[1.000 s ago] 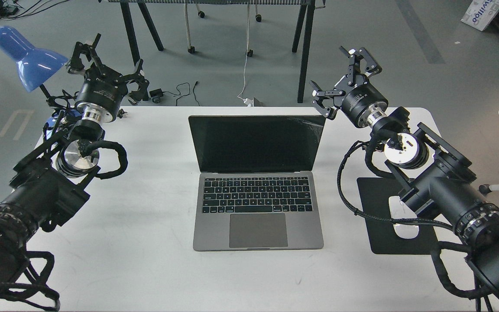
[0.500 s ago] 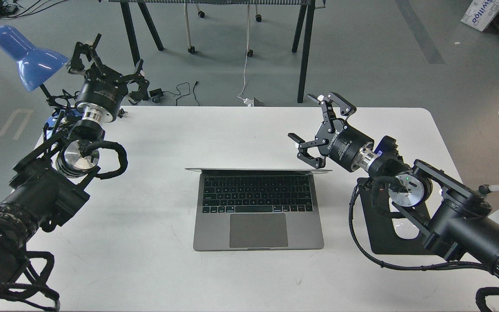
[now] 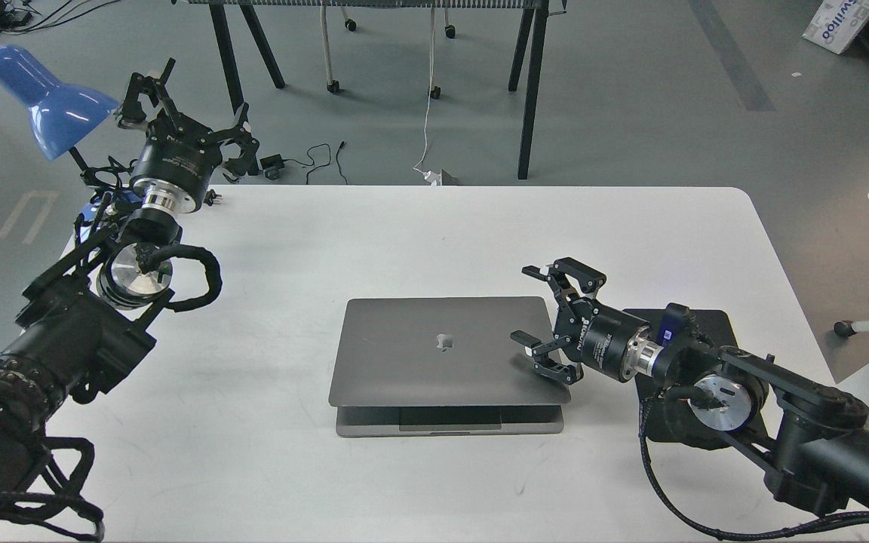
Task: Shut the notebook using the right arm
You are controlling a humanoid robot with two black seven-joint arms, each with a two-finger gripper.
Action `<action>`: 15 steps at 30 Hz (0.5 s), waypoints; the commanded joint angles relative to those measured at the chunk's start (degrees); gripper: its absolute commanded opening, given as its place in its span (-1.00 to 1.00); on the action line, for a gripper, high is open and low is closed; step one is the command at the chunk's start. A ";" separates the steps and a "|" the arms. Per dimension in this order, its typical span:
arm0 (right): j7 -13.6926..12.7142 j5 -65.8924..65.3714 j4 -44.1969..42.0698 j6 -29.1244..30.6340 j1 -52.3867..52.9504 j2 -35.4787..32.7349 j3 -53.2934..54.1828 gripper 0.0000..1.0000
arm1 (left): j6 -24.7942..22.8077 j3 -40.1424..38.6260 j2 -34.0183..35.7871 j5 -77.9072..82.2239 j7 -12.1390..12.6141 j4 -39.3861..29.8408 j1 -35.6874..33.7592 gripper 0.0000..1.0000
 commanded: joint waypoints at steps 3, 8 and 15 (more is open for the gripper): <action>-0.02 -3.63 -0.51 -0.46 -0.16 0.57 -3.21 1.00 | 0.00 -0.07 -0.03 0.03 0.00 0.02 0.00 1.00; 0.07 -3.63 -0.51 -0.55 -0.07 0.57 -3.03 1.00 | 0.00 0.02 -0.03 0.03 0.00 -0.07 0.00 1.00; 0.33 -3.28 -0.25 -0.03 0.54 0.57 -0.41 1.00 | 0.00 0.02 -0.03 0.03 0.00 0.02 0.00 1.00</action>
